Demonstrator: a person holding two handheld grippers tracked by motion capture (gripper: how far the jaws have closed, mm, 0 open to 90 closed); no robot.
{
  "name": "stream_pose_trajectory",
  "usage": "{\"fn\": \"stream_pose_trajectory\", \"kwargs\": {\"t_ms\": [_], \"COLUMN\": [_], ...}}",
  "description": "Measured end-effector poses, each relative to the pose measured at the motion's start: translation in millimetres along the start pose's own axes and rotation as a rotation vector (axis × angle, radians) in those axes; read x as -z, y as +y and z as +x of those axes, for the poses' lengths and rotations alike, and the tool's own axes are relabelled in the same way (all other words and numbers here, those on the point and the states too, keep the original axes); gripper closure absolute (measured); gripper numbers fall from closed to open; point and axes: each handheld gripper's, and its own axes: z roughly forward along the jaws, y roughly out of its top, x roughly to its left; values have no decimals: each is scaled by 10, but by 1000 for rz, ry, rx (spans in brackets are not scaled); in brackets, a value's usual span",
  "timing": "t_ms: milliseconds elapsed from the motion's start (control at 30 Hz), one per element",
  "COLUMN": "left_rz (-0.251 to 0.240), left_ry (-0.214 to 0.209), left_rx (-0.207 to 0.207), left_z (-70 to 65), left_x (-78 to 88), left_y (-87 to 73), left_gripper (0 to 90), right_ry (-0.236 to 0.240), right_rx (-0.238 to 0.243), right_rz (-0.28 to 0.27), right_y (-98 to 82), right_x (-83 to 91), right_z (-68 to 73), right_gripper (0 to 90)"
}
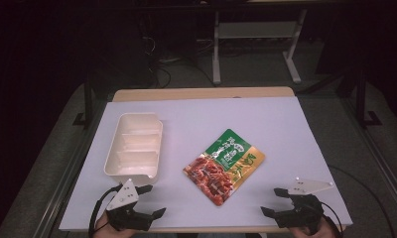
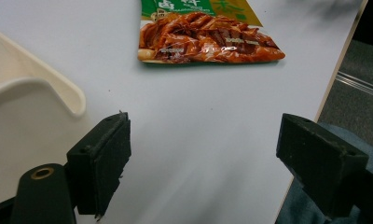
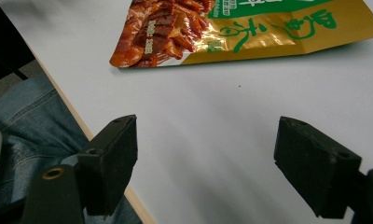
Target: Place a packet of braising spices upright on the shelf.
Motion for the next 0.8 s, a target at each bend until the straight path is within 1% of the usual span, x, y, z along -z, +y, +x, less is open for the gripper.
{"fn": "stream_pose_trajectory", "kwargs": {"t_ms": [33,67,167,200,333,400,433,500,600,700,733,767,800], "left_rz": [0,3,8,5,6,18,22,30,41,48,55,55,62], "left_ry": [0,-10,-16,-24,-34,-39,-40,-46,-54,-50,-52,-52,-48], "left_rx": [0,7,2,12,7,-17,-25,-31,-50,-67,-76,-76,-88], "left_z": [0,-7,-17,-28,-74,-113,-128,-159,-181,-198,-208,-208,-212], "left_x": [0,-12,-26,-32,-64,-103,-121,-171,-241,-298,-345,-345,-369], "left_y": [0,6,13,19,58,92,106,145,200,230,247,247,256], "left_gripper": [173,173,173,173,179,210,226,232,261,273,278,288,288], "right_ry": [0,-2,-1,-4,0,4,4,4,11,18,21,21,23], "right_rx": [0,1,-7,-8,-4,-14,-8,-18,-27,-26,-32,-32,-35], "right_rz": [0,0,-2,-4,-7,-3,-4,1,-7,-13,-15,-15,-13], "right_y": [0,-7,-11,-10,-5,-1,0,5,21,45,62,62,70], "right_x": [0,8,16,21,15,9,3,3,3,4,5,5,2], "right_z": [0,-13,-20,-25,-45,-54,-67,-80,-106,-135,-145,-145,-150], "right_gripper": [204,203,202,200,196,194,191,189,185,184,181,181,180]}}
